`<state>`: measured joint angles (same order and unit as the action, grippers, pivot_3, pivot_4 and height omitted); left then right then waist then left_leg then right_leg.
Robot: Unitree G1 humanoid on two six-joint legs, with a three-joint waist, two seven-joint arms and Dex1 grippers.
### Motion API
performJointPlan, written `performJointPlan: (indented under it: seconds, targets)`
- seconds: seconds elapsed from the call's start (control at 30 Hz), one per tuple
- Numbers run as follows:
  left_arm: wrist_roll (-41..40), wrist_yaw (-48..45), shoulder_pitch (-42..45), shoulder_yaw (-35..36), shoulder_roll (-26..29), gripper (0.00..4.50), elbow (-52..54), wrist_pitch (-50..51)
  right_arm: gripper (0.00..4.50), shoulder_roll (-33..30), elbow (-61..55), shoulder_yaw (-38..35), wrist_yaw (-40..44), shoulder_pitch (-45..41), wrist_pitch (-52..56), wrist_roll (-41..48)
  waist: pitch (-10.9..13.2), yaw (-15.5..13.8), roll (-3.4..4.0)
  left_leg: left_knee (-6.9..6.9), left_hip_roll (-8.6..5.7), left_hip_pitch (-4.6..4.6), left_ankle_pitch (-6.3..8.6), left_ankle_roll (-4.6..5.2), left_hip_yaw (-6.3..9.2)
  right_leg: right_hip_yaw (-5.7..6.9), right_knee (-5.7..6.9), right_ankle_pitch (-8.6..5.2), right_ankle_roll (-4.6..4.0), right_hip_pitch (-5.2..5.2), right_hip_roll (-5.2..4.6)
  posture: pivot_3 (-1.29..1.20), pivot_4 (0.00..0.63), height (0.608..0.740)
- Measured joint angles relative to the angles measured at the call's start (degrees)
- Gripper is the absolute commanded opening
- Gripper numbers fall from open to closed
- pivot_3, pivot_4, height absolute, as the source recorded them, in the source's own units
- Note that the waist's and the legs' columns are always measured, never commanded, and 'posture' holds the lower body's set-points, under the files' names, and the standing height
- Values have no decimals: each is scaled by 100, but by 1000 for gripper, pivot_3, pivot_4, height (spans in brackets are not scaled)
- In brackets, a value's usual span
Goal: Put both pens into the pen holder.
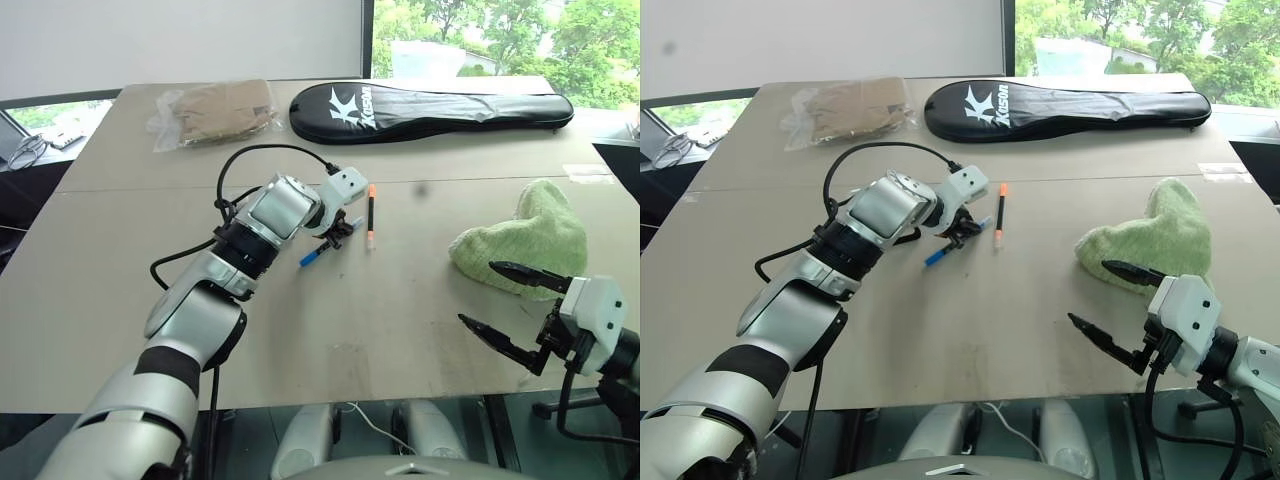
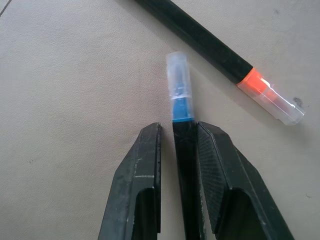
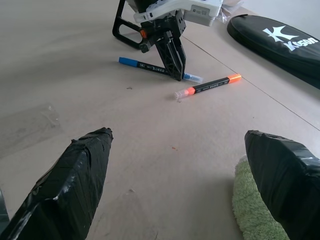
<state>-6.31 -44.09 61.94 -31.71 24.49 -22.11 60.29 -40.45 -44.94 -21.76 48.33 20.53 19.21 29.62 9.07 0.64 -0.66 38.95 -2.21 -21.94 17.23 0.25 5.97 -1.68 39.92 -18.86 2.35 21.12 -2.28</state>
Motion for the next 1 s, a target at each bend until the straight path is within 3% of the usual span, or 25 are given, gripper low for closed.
performJointPlan:
  seconds: [0.07, 0.23, 0.37, 0.47, 0.53, 0.6, 0.73, 0.83, 0.93, 1.0]
  targets:
    - [-9, -46, -77, 38, 38, 24, 158, 50, 4500, 1, 0, 0, 0, -2, -5, 1, 0, 5, 0, 0, 0, -2, 0, 0, 0, -1, 0, 0, 0, 2, -7, 0, 150, 740]
    - [-376, -417, -652, 278, 451, 24, 1573, 419, 4500, 41, 1, 2, 0, -37, -29, 145, 1, 21, 0, 4, 1, -20, 0, -1, 2, 0, 3, 0, -1, 21, -22, 0, 150, 740]
    - [-732, -435, -1036, 923, 793, 24, 2729, 804, 4500, 58, -5, 37, 6, -192, -30, 415, 0, 18, 1, 5, 1, -20, 0, -1, 4, 2, 2, 0, 0, 19, -24, 0, 150, 740]
    - [-1023, -326, -1486, 1679, 654, 24, 3368, 391, 4500, 31, 12, 117, 9, -360, -29, 483, 1, 5, 1, 11, 1, -21, 0, -1, 5, 6, 0, 0, 0, 18, -27, 0, 150, 740]
    - [-1394, -162, -1711, 2377, 196, 24, 3672, 239, 4500, 27, 70, 142, 5, -543, -17, 566, 1, -20, 0, 22, -1, -29, 0, 0, 16, 18, -2, 0, 0, 15, -30, 0, 150, 740]
    - [-1954, 32, -1933, 3318, -445, 24, 4061, -261, 4500, 39, 165, 176, -19, -855, 50, 739, 2, -16, -1, 27, -2, -35, 0, 0, 19, 22, -4, 1, 0, 17, -32, 0, 150, 740]
    - [-2309, 407, -2123, 4088, -839, 24, 4566, -1264, 4500, 117, 399, 222, -170, -1374, 144, 1108, 1, 21, -1, 23, -2, -26, 0, -1, 19, 24, 0, 1, 0, 11, -29, 0, 150, 740]
    - [-2261, 616, -2284, 4368, -760, 24, 4725, -1922, 4500, 121, 597, 346, -197, -1734, 193, 1189, 1, 27, 0, 16, -2, -11, 0, 0, 11, 18, 0, 1, 0, 0, -29, 0, 150, 740]
    - [-1541, 458, -2872, 4314, -245, 24, 4784, -3568, 4500, 111, 782, 554, -141, -1917, 229, 1193, 1, 14, 0, 15, -3, -11, 0, 0, 10, 19, -4, 1, 0, 1, -30, 0, 150, 740]
    - [-1324, 370, -3039, 4288, -144, 24, 4738, -4026, 4500, 111, 812, 586, -134, -1955, 253, 1193, 1, -8, 0, 15, -4, -12, 0, 0, 15, 22, -4, 1, 0, 1, -31, 0, 150, 740]
